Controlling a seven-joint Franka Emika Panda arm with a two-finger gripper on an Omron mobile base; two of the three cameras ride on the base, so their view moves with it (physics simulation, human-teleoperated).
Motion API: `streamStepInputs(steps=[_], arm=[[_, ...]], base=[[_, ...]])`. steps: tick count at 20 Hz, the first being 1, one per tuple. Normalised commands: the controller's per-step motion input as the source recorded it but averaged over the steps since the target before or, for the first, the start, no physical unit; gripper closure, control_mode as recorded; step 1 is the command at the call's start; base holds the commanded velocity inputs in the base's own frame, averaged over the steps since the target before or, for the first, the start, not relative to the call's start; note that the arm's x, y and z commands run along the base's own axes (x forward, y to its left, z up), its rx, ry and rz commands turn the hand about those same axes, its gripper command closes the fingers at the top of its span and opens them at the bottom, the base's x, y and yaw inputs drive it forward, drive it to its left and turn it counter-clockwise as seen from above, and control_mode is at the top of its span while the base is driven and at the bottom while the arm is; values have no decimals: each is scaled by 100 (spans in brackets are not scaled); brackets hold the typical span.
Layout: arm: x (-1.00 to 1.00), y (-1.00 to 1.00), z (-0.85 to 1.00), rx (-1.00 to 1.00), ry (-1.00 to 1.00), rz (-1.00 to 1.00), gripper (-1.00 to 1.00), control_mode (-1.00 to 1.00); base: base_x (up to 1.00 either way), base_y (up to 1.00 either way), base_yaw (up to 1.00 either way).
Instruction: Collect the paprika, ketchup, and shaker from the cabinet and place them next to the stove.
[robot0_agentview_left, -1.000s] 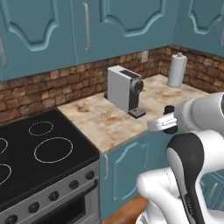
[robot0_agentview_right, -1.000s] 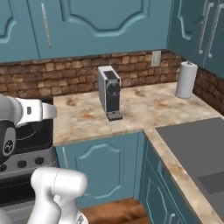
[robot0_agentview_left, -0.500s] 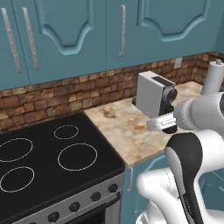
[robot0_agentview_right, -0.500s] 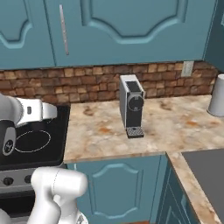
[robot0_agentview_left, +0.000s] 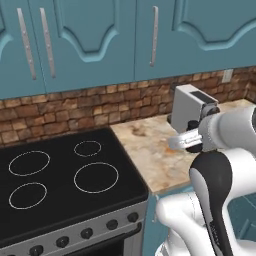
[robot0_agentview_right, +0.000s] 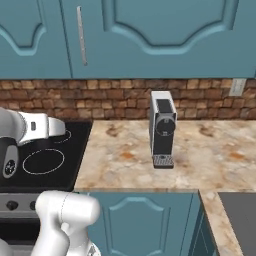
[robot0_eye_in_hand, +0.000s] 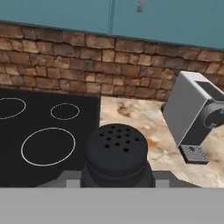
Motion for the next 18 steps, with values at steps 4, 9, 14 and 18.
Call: streamStepInputs(steps=[4, 9, 14, 18], arm=[[41, -10, -25, 4, 0, 15, 100, -100], [86, -23, -62, 6, 0, 30, 100, -100], [84, -3, -79, 0, 0, 28, 100, -100], [81, 0, -57, 4, -4, 23, 100, -100]], base=[[30, -6, 15], [0, 0, 0], [0, 0, 0], [0, 0, 0]])
